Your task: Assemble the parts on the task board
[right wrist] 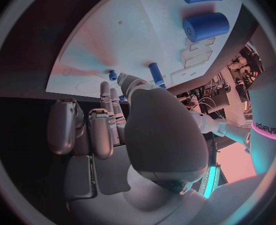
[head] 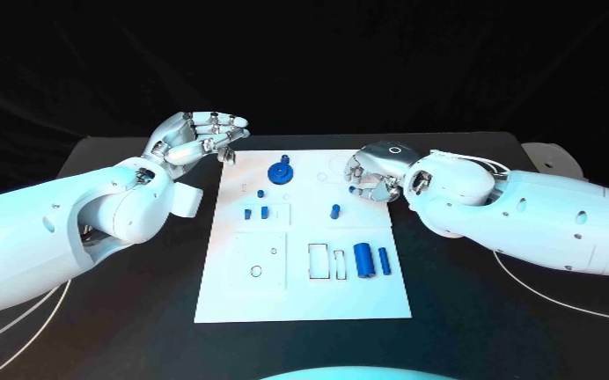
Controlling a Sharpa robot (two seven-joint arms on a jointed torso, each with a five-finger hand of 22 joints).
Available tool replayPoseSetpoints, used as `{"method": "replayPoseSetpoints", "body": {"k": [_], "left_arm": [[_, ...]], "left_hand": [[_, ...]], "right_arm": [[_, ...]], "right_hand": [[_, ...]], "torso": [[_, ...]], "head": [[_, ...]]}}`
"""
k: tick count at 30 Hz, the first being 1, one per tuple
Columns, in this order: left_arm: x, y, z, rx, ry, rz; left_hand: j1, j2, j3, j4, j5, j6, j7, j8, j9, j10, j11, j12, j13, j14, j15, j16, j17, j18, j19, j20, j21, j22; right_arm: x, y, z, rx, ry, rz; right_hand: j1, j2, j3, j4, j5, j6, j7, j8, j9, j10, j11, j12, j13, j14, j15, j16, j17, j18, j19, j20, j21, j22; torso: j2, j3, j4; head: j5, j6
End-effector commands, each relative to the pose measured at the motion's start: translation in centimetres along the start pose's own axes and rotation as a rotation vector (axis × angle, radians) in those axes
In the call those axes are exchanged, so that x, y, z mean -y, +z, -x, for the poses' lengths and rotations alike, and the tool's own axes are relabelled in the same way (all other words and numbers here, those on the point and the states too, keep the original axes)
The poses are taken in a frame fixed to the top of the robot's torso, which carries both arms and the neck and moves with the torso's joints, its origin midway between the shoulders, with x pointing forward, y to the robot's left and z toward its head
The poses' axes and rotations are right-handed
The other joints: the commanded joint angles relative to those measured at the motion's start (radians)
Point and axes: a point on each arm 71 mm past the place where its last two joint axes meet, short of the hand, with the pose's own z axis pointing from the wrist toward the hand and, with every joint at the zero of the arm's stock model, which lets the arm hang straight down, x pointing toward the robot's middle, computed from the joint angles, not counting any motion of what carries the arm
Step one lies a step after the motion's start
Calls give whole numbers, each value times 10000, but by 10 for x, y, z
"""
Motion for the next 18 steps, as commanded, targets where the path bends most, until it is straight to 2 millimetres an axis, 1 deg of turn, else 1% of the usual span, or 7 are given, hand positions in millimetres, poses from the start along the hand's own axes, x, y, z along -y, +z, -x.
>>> {"method": "replayPoseSetpoints", "body": {"k": [1, 7, 10, 13, 14, 18], "left_arm": [[2, 0, -1, 18, -535, -246], [2, -1, -1, 34, -573, -207], [2, -1, 0, 47, -583, -183], [2, -2, 0, 60, -601, -154], [2, -2, 1, 63, -608, -145], [2, -2, 1, 75, -624, -99]], "left_hand": [[8, 115, -82, 1, -6, 48, -45, 43, -6, 39, -26, 61, 14, -83, -19, -61, -13, 71, -48, -23, -45, -13], [13, 124, -89, -7, -4, 45, -45, 44, -9, 32, -27, 81, 23, -98, -21, -70, -22, 71, -52, -27, -59, -22], [17, 129, -94, -12, -3, 43, -44, 44, -11, 25, -27, 93, 29, -108, -22, -77, -28, 71, -54, -29, -67, -27], [17, 129, -94, -12, -3, 43, -44, 44, -11, 25, -27, 93, 29, -108, -22, -77, -28, 71, -54, -29, -67, -27], [17, 129, -94, -12, -3, 43, -44, 44, -11, 25, -27, 93, 29, -108, -22, -77, -28, 71, -54, -29, -67, -27], [24, 136, -112, -29, -1, 7, -26, 29, -24, -18, -18, 125, 45, -132, -21, -94, -48, 69, -57, -34, -94, -46]], "right_arm": [[-1, 3, -5, -268, -482, -32], [-3, 6, -10, -414, -488, -7], [-3, 7, -12, -454, -516, -13], [-3, 8, -14, -480, -552, -27], [-3, 8, -14, -487, -558, -29], [-4, 9, -16, -525, -574, -22]], "right_hand": [[69, 20, 206, -71, -140, 145, -21, -17, 28, 180, -12, -85, -80, 530, 19, 68, 130, -48, 119, -12, 155, 954], [44, 39, 525, -239, -205, 384, -76, 48, 79, 475, -81, -104, -181, 551, -35, 115, 204, -88, 200, -49, 376, 1096], [18, 38, 597, -283, -207, 434, -88, 60, 91, 542, -96, -114, -202, 557, -47, 126, 223, -94, 211, -60, 409, 1120], [14, 48, 659, -323, -204, 464, -96, 66, 99, 576, -106, -128, -219, 557, -56, 126, 220, -100, 222, -68, 439, 1140], [5, 52, 682, -333, -203, 475, -97, 68, 101, 588, -108, -134, -226, 558, -58, 130, 227, -98, 219, -71, 432, 1138], [-32, 119, 913, -483, -244, 597, -129, 104, 138, 708, -139, -178, -277, 560, -86, 137, 233, -107, 233, -96, 478, 1180]], "torso": [[-4, 2, -8], [-9, 11, -12], [-17, 14, -13], [-10, 17, -17], [-11, 21, -11], [-17, 21, -6]], "head": [[12, -46], [31, -77], [46, -91], [45, -79], [35, -96], [37, -98]]}}
